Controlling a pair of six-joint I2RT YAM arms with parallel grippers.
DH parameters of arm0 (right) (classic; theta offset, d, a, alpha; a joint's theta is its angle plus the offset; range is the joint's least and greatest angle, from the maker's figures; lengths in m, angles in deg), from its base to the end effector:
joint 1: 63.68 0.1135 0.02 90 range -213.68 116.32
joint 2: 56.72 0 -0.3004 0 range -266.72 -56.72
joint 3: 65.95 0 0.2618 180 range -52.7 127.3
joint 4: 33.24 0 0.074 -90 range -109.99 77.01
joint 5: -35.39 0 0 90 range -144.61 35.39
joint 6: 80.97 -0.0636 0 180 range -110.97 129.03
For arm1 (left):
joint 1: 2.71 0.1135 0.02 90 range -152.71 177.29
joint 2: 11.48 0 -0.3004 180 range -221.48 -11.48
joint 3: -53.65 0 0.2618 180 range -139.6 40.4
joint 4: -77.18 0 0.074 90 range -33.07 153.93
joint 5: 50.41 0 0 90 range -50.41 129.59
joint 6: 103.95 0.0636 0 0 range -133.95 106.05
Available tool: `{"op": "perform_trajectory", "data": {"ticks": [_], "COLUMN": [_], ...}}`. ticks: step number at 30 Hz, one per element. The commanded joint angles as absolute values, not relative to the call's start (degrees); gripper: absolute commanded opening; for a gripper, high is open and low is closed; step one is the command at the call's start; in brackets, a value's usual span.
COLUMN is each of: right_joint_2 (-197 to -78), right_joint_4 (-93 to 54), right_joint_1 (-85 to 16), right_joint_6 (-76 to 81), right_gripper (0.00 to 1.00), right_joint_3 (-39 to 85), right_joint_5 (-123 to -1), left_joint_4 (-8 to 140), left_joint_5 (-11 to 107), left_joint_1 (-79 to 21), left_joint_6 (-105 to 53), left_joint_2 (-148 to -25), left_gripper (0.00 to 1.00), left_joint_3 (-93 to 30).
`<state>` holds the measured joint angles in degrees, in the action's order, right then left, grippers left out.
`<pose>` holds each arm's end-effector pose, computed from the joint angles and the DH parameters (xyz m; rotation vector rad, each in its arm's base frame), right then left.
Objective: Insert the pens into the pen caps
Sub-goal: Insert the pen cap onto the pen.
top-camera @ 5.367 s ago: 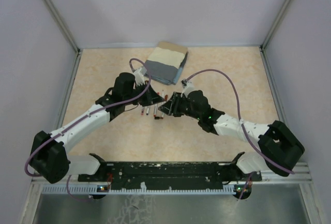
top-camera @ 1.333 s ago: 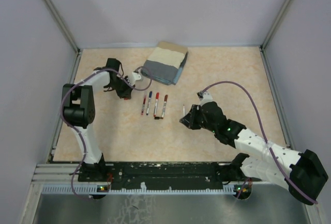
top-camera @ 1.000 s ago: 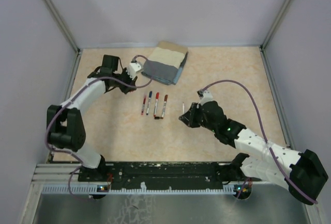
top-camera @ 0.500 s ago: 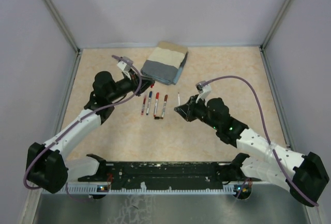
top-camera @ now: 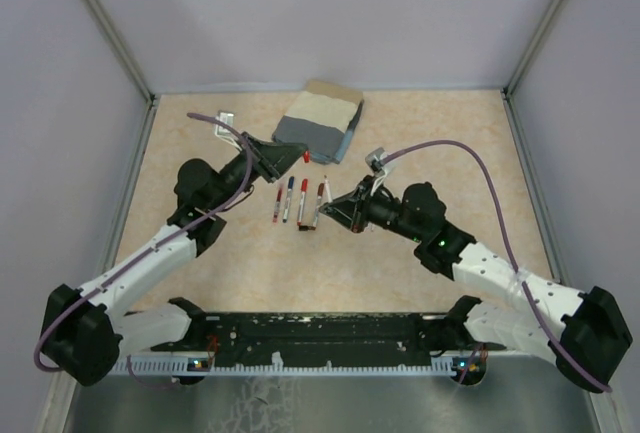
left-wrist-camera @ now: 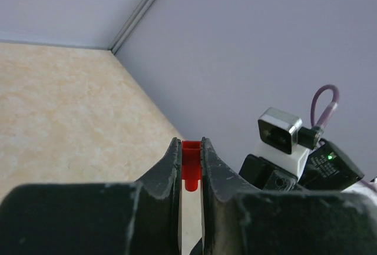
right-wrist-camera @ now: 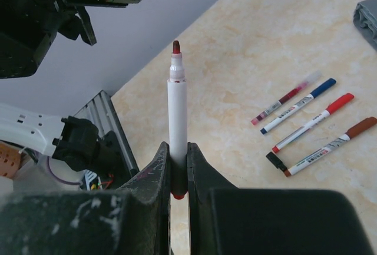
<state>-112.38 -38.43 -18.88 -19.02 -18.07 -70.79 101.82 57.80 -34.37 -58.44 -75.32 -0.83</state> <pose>0.1613 0.1851 0.3200 -0.4869 1.6855 1.1854 0.2241 -0.1615 0.3760 0.1369 1.4374 -1.3198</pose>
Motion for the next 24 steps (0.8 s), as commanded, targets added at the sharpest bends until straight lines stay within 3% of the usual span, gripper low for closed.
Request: {"op": "perform_trajectory", "data": {"ticks": [1,24], "right_joint_2": [-112.56,-117.86], "right_joint_4": [-44.65,-47.01], "right_joint_1": [-19.38,-19.36], "right_joint_6": [-15.89,-17.59], "right_gripper": [0.0,0.0], "right_joint_3": [-14.92,-10.62], "right_joint_5": [-73.25,-75.11], "left_joint_4": [105.99,109.72], "left_joint_5": [52.68,48.23], "left_joint_1": [-35.45,-39.8], "left_joint_6": [-64.98,-66.71], "left_joint_2": [-73.48,-74.42], "left_gripper": [0.02,0.02], "left_joint_3": [-0.64,0.31]}}
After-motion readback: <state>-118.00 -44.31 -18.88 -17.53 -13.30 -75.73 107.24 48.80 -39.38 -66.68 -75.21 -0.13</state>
